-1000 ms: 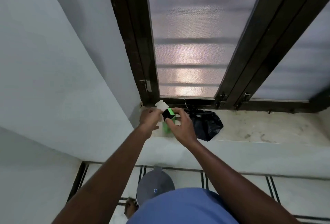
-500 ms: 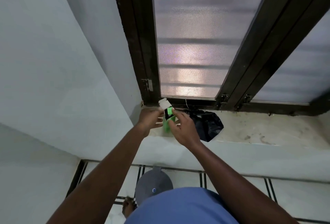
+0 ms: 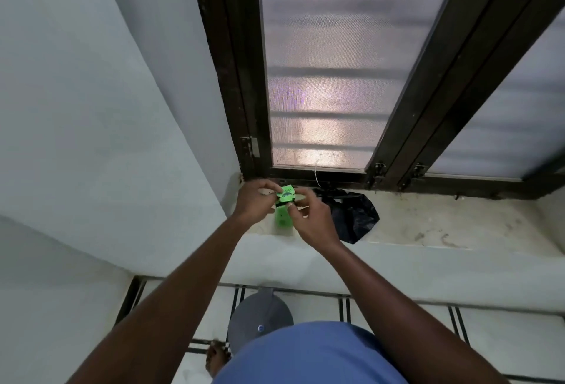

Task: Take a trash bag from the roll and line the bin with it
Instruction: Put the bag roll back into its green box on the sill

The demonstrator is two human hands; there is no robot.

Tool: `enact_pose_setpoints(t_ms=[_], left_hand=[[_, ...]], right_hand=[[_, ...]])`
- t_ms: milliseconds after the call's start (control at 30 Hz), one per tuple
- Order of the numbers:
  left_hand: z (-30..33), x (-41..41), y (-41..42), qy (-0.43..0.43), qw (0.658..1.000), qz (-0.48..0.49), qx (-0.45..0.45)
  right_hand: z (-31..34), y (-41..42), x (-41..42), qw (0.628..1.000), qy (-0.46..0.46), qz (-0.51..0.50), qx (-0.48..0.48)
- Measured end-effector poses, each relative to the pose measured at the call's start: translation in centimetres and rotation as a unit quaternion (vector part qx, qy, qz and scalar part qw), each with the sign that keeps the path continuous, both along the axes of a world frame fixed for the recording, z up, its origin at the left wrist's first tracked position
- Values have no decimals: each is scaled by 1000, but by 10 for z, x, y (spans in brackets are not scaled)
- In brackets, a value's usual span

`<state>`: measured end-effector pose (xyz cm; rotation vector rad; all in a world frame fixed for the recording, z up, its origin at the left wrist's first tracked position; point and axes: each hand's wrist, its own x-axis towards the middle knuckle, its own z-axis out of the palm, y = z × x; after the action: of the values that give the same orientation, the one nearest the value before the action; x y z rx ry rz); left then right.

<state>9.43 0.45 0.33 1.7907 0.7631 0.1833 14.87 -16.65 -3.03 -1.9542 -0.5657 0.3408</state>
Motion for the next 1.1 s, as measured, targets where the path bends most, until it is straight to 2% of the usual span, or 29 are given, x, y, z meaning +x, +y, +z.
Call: enact_pose_setpoints(t_ms=[100,167,300,400,500,767,933,1100], left_hand=[[-6,1,2,-10,998,-13,68],[-8,0,3,-15,993,-29,111],[-8,-1,7,-8,986,-53,160],[-5,0,8,4,986,-57,154],[-1,-1,6,2,990,-22,137],[-23,-18,-11,-10,998,57,26],[-43,-34,-35,19,995,-47,90],[-42,-31,-32,16,987,-41,155]], right_hand=[[2,1,6,999,46,-23,-8],[4,4,16,999,44,-25,-7],[17,7,36,998,27,46,-19],[21,9,49,990,44,115,-65],[23,12,54,984,19,144,-105],[27,11,55,985,-10,114,-130],[23,10,54,980,-33,118,-155],[27,14,58,976,-18,122,-179]])
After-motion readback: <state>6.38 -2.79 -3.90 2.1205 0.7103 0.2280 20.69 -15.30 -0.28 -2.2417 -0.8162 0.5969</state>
